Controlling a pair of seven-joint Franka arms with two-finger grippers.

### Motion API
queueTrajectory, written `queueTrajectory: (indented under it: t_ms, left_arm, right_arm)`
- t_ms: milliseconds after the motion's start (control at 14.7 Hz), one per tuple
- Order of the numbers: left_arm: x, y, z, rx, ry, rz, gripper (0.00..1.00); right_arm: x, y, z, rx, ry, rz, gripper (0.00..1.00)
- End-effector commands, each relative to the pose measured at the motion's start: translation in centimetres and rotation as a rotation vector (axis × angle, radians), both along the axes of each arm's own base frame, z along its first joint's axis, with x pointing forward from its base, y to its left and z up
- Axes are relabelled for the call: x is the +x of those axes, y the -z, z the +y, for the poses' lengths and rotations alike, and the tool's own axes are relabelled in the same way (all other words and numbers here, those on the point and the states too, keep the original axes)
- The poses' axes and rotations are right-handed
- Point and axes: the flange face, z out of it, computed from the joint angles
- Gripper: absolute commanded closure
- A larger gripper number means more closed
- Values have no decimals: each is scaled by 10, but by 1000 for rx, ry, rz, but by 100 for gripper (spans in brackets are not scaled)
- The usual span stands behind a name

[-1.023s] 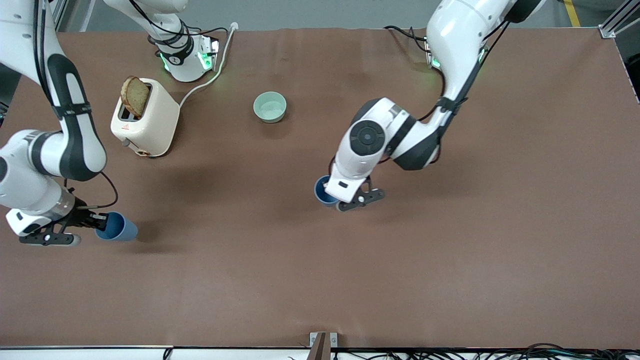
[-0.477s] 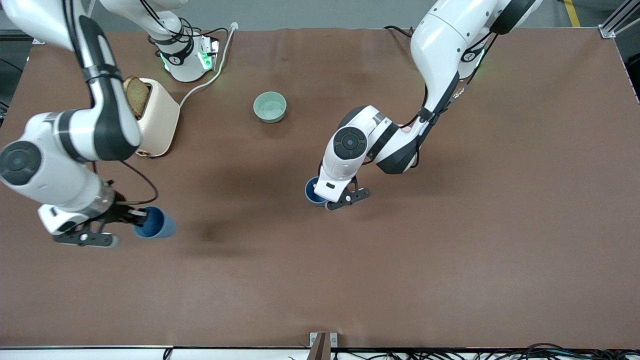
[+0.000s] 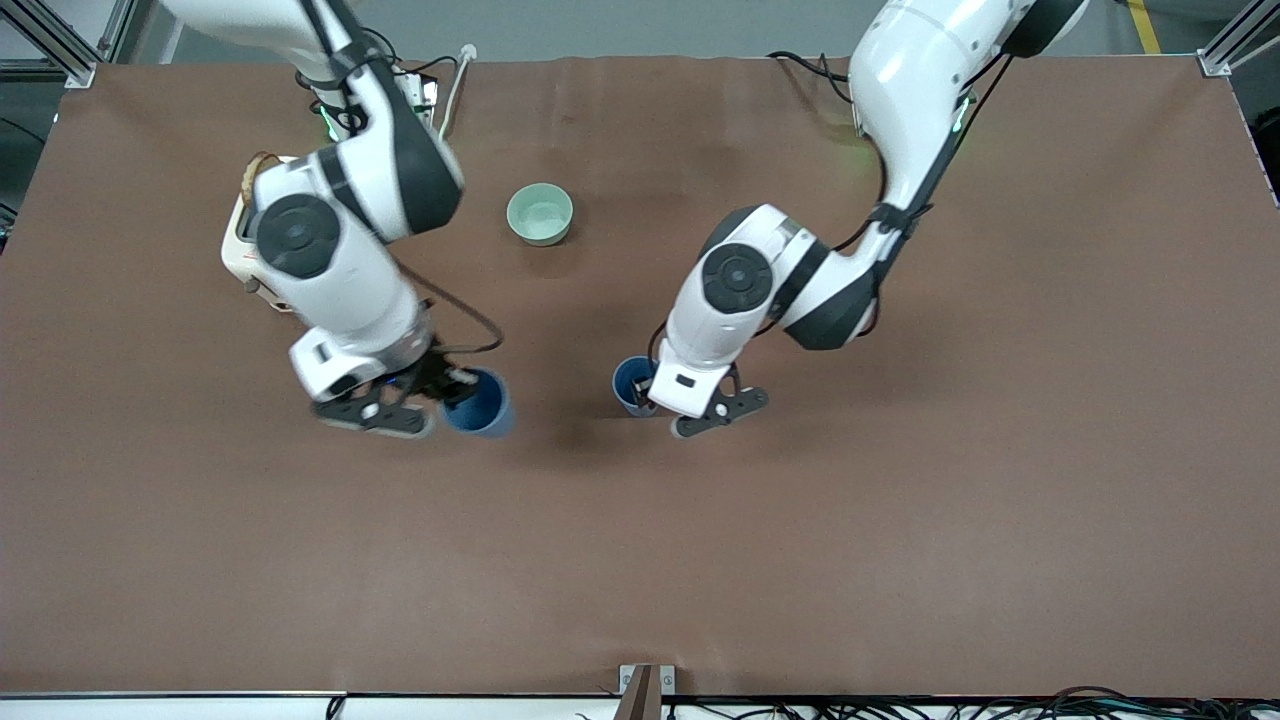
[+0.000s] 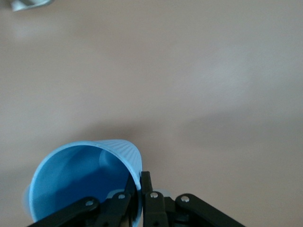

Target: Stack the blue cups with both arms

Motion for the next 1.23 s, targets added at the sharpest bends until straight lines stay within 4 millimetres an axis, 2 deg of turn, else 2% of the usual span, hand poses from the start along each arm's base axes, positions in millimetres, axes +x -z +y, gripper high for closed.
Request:
queueTrajectory:
  t_ms: [0,68,205,409,614,750,955,1159]
  left_arm:
    - [6,-83,58,48,38,-29,0]
    - [13,-109,93,68,74,-22,0]
    - [12,-154,139,105,188,-31,0]
    - [9,-211,216,142,278,-44,0]
    - [-3,-251,272,167,373,-47,0]
    - [-16,-267,295,172,422,-26,0]
    - [-43,-274,330,195,505,-19,0]
    - [-74,-272,340,190,510,-10,0]
  right_arm:
    - [-21,-28,48,79,24,-4,98]
    - [-33,-22,72,79,23,4,98]
    - [-54,-11,104,69,-17,21,98]
    - [-64,24,126,32,-54,53,98]
    - [-51,50,135,38,-52,32,98]
    - [-48,71,139,34,-52,29,98]
    - [-51,77,144,35,-61,30,98]
    - [-52,76,145,36,-60,29,98]
